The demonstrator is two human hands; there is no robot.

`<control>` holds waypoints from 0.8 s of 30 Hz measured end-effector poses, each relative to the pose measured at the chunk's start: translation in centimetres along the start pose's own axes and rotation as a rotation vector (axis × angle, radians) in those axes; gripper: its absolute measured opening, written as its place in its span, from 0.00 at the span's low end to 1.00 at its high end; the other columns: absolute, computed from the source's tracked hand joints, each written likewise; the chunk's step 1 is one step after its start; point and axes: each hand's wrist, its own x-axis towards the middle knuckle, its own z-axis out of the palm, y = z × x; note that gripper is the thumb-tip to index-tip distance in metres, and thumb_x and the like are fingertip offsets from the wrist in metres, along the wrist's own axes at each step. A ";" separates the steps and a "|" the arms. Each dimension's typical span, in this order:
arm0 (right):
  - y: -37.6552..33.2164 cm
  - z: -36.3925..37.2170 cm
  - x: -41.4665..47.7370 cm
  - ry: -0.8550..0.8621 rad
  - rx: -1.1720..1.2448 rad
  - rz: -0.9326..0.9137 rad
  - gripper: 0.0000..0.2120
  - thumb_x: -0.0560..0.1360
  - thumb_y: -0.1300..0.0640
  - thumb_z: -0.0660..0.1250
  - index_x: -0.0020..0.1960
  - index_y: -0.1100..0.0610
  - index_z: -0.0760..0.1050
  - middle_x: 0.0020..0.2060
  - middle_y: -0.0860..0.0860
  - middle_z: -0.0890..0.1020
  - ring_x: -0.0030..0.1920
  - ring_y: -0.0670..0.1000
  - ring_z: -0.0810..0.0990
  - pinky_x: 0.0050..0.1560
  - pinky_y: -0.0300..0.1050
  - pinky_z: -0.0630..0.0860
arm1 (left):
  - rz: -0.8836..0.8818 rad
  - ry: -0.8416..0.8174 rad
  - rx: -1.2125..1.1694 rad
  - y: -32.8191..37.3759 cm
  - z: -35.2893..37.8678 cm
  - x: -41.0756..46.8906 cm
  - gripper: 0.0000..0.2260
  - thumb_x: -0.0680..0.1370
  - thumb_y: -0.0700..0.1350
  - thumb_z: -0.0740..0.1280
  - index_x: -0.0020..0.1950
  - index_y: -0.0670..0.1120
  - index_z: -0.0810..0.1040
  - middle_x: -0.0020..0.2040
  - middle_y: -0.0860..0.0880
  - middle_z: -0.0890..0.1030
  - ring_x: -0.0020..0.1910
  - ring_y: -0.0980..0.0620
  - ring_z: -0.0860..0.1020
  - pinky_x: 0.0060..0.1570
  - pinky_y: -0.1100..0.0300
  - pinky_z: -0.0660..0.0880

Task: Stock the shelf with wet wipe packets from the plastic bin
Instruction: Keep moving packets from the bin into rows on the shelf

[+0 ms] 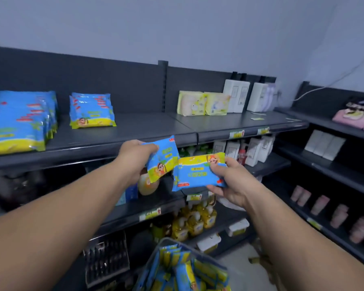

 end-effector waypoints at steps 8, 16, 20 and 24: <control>-4.6 5.5 1.9 -0.110 -0.040 -0.163 0.12 0.72 0.76 0.62 0.48 0.60 0.73 0.39 0.54 0.81 0.34 0.48 0.80 0.29 0.37 0.74 | 0.081 0.068 -0.079 3.7 -4.5 2.4 0.04 0.78 0.44 0.68 0.46 0.45 0.76 0.47 0.45 0.83 0.44 0.44 0.82 0.51 0.44 0.79; -8.7 14.4 5.9 -0.170 -0.080 -0.379 0.07 0.73 0.63 0.71 0.50 0.61 0.77 0.41 0.57 0.85 0.38 0.55 0.84 0.37 0.46 0.80 | 0.157 0.072 -0.131 6.8 -10.5 8.0 0.09 0.77 0.43 0.69 0.56 0.42 0.77 0.45 0.46 0.84 0.35 0.51 0.83 0.35 0.58 0.81; -10.9 20.3 8.0 -0.218 -0.507 -0.703 0.04 0.72 0.61 0.73 0.45 0.56 0.79 0.41 0.55 0.85 0.38 0.48 0.80 0.42 0.44 0.77 | 0.150 0.050 -0.181 8.5 -13.1 10.9 0.09 0.78 0.43 0.68 0.57 0.45 0.74 0.48 0.46 0.83 0.34 0.53 0.82 0.26 0.61 0.79; -11.7 25.8 10.7 -0.244 -0.840 -0.815 0.07 0.68 0.47 0.73 0.45 0.45 0.80 0.40 0.42 0.83 0.43 0.44 0.81 0.53 0.53 0.78 | 0.153 -0.012 -0.146 9.2 -15.0 13.4 0.06 0.79 0.44 0.66 0.52 0.42 0.78 0.44 0.43 0.84 0.40 0.45 0.84 0.46 0.47 0.81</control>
